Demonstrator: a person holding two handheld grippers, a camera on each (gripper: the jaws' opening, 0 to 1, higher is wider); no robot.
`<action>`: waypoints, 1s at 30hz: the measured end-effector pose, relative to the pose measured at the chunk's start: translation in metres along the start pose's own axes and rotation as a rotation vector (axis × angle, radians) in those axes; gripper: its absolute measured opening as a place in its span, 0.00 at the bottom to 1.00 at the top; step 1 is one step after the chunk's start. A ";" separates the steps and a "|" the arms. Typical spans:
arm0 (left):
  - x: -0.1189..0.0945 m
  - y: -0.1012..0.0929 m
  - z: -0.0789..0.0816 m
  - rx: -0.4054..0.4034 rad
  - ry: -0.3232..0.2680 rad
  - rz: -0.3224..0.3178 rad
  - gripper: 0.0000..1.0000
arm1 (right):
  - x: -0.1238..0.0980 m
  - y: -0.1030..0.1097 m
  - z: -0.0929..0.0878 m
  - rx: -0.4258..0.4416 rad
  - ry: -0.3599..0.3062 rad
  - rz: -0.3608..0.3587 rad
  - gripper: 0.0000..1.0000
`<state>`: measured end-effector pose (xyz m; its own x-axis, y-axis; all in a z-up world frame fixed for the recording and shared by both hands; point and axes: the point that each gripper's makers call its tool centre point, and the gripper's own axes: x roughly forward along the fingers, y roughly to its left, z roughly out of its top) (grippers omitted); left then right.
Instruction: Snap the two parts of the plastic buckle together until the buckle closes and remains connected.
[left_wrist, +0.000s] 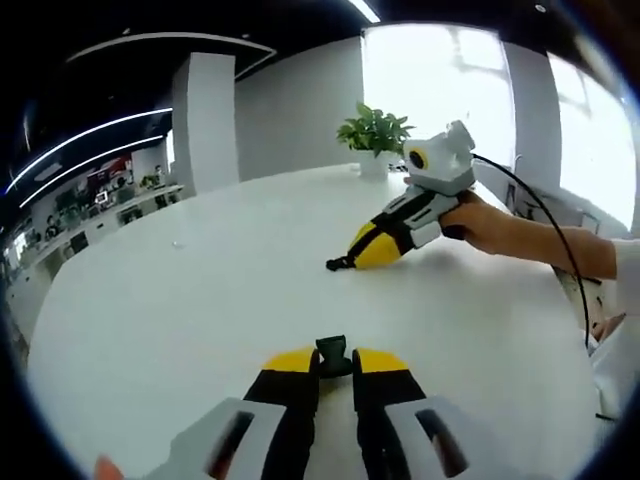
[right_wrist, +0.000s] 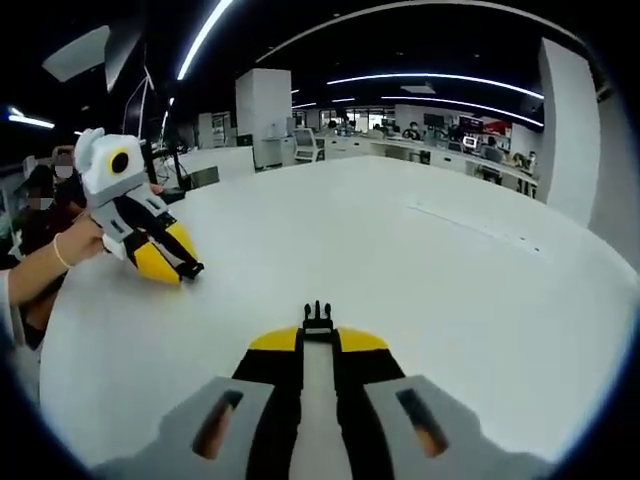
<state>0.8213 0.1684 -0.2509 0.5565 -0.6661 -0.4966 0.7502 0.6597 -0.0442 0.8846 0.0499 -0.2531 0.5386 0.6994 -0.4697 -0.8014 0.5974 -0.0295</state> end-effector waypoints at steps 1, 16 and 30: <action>-0.002 0.000 -0.002 -0.027 0.007 0.017 0.12 | -0.001 0.001 0.000 -0.006 0.001 0.003 0.11; -0.018 -0.029 -0.026 -0.108 0.007 0.062 0.00 | -0.012 0.023 -0.005 -0.070 0.004 0.045 0.11; -0.016 0.003 -0.004 -0.157 -0.024 0.096 0.11 | -0.016 0.027 -0.001 -0.074 -0.009 0.049 0.11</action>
<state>0.8138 0.1822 -0.2465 0.6328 -0.6042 -0.4842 0.6294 0.7656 -0.1329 0.8542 0.0540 -0.2473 0.5004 0.7306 -0.4645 -0.8436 0.5321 -0.0720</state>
